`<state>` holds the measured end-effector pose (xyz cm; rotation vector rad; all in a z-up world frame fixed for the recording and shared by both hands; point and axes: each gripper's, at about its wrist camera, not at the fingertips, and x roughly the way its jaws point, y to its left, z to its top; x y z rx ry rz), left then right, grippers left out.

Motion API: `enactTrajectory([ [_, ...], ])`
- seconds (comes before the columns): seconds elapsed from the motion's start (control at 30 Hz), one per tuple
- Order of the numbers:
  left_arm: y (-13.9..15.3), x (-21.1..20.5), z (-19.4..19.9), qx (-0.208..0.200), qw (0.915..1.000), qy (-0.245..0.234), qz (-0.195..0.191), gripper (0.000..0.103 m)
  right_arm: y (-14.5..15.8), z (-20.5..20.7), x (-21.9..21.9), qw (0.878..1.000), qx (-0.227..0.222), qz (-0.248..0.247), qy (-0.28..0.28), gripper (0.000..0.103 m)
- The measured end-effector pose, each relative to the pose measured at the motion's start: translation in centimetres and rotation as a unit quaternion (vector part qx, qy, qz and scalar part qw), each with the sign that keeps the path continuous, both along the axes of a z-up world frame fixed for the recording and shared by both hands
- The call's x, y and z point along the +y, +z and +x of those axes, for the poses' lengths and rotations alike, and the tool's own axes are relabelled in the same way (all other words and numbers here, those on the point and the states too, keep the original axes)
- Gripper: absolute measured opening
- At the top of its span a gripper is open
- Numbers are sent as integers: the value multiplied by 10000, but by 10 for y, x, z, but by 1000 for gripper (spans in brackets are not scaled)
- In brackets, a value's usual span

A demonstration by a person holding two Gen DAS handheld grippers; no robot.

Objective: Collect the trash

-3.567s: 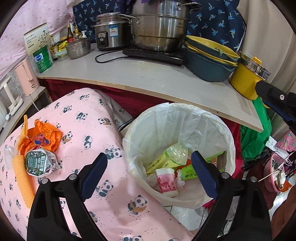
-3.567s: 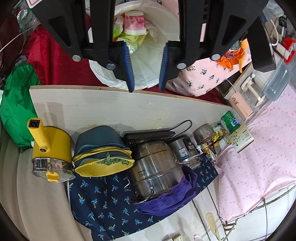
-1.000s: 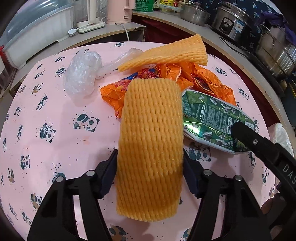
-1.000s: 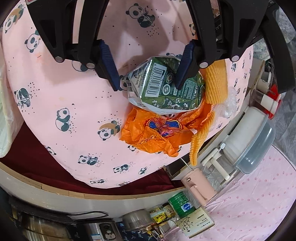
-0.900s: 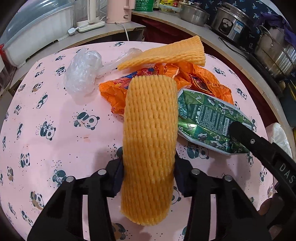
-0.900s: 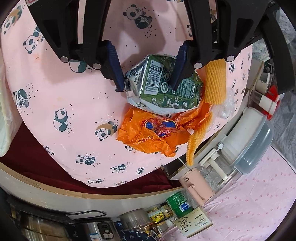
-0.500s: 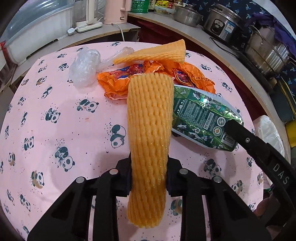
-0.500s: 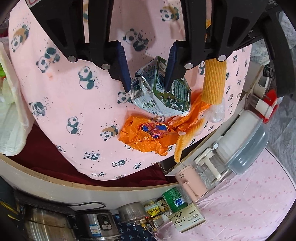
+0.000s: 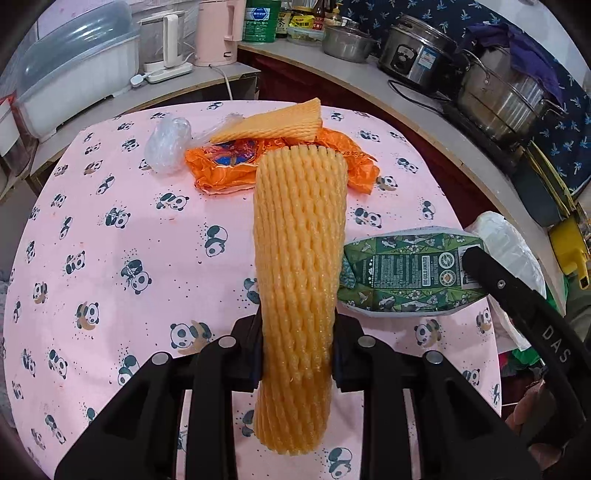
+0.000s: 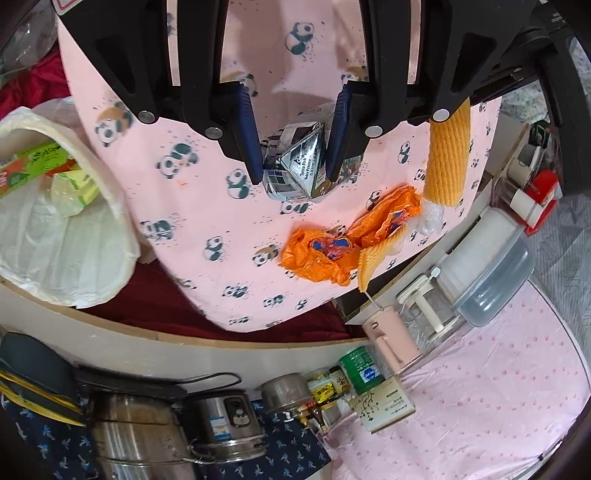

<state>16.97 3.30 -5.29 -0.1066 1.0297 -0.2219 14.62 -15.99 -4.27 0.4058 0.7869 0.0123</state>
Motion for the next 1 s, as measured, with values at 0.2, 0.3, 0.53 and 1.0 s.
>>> enactTrajectory([
  [0.2, 14, -17, -17, -123, 9997, -192, -21, 26, 15, -21, -17, 9997, -156, -100, -185, 32],
  [0.3, 20, -28, -25, -196, 9993, -311, 9, 26, 19, -29, -27, 9993, -208, -125, -282, 31],
  [0.53, 27, -47, -34, -262, 9982, -533, 12, 26, 21, -44, -48, 9984, -222, -129, -499, 30],
  [1.0, 20, -67, -42, -214, 9970, -732, 131, 26, -1, -50, -69, 9982, 64, 236, -548, 28],
])
